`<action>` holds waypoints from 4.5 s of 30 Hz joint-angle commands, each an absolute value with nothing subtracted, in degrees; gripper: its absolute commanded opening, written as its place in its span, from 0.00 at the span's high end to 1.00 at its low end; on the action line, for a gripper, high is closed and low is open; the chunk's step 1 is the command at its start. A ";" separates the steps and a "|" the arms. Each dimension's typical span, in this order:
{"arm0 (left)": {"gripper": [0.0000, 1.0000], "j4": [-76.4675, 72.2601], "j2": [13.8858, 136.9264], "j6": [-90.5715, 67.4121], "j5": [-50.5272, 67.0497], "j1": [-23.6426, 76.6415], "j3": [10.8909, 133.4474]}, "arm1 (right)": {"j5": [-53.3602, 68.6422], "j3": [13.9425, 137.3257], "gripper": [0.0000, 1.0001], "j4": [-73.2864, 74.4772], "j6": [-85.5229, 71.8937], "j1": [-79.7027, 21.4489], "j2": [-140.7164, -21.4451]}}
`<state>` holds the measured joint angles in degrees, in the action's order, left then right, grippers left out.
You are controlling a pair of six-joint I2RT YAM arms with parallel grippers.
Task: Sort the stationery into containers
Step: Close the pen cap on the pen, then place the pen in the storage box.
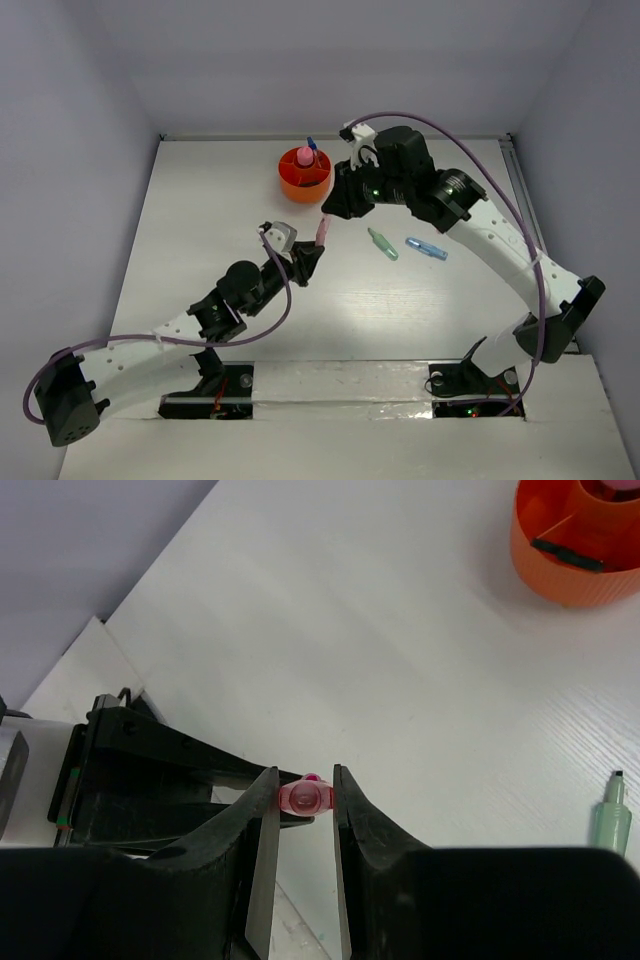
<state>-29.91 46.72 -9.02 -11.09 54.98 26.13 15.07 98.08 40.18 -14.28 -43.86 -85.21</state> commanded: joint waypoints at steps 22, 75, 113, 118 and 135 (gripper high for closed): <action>1.00 -34.36 43.95 -8.17 -9.67 55.72 29.35 | 25.56 98.18 1.00 40.43 -12.75 -44.03 -90.70; 1.00 -30.41 45.97 -10.99 -19.68 53.00 49.92 | 12.66 53.78 1.00 13.62 -26.19 -58.01 -88.24; 0.01 4.65 26.99 -18.90 -22.76 51.77 50.62 | 5.04 89.02 1.00 -2.82 -21.37 -42.98 -102.98; 0.01 11.33 23.74 -17.49 -27.24 51.77 51.42 | -1.65 96.93 1.00 -4.03 -11.09 -42.45 -109.24; 0.01 11.08 21.62 -14.59 -31.91 50.62 47.37 | -11.16 120.32 1.00 -1.50 6.06 -41.92 -129.28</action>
